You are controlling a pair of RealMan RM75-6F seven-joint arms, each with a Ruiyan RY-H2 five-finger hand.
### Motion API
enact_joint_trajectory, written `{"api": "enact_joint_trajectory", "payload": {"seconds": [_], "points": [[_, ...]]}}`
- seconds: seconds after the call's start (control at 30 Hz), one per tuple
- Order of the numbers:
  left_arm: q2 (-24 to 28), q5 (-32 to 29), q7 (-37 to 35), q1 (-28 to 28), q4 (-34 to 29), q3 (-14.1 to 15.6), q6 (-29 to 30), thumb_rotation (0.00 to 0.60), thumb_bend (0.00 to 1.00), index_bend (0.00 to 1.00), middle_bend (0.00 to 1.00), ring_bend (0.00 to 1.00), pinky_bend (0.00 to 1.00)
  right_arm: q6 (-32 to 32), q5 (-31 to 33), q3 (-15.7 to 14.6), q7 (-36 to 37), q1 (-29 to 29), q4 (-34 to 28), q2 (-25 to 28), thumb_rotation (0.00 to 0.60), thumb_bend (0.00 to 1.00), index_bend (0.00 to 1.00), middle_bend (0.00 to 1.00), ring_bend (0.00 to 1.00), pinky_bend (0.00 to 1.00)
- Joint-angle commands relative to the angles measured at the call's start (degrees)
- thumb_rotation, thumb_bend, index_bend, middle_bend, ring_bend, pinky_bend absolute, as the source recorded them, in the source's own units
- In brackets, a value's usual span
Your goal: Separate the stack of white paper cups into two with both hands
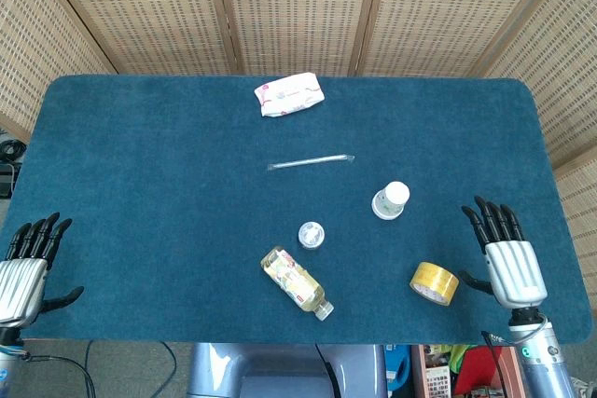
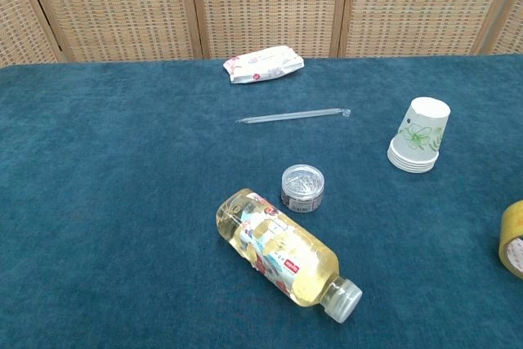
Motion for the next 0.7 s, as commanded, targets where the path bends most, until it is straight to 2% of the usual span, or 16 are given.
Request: {"api": "enact_joint_trajectory", "payload": {"seconds": [0.03, 0.2, 0.4, 0.7], "points": [[-0.1, -0.3, 0.3, -0.1, 0.2, 0.0, -0.3, 0.6, 0.17, 0.0, 0.0, 0.0, 0.0, -5.6, 3.7, 3.2, -4.3, 4.4, -4.9, 2.6, 0.6, 0.07, 0.16, 0.0, 0.0, 0.11], [-0.7, -1.4, 0.9, -0.5, 0.8, -0.1, -1.5, 0.6, 0.17, 0.0, 0.0, 0.0, 0.0, -12.3, 11.3, 6.9, -9.9, 9.8, -9.3, 4.3, 0.6, 0.07, 0.19, 0.01, 0.0, 0.14], [-1.5, -2.4, 1.7, -0.8, 1.8, -0.6, -1.9, 0.6, 0.17, 0.0, 0.0, 0.0, 0.0, -18.6, 23.4, 10.9, -15.9, 17.1, -10.3, 4.0, 0.6, 0.07, 0.2, 0.04, 0.0, 0.17], [-2.1, -4.3, 2.3, -1.1, 3.0, -1.2, -2.6, 0.6, 0.17, 0.0, 0.0, 0.0, 0.0, -22.6, 35.1, 11.6, -21.8, 25.3, -5.7, 0.1, 0.6, 0.1, 0.26, 0.1, 0.0, 0.23]]}}
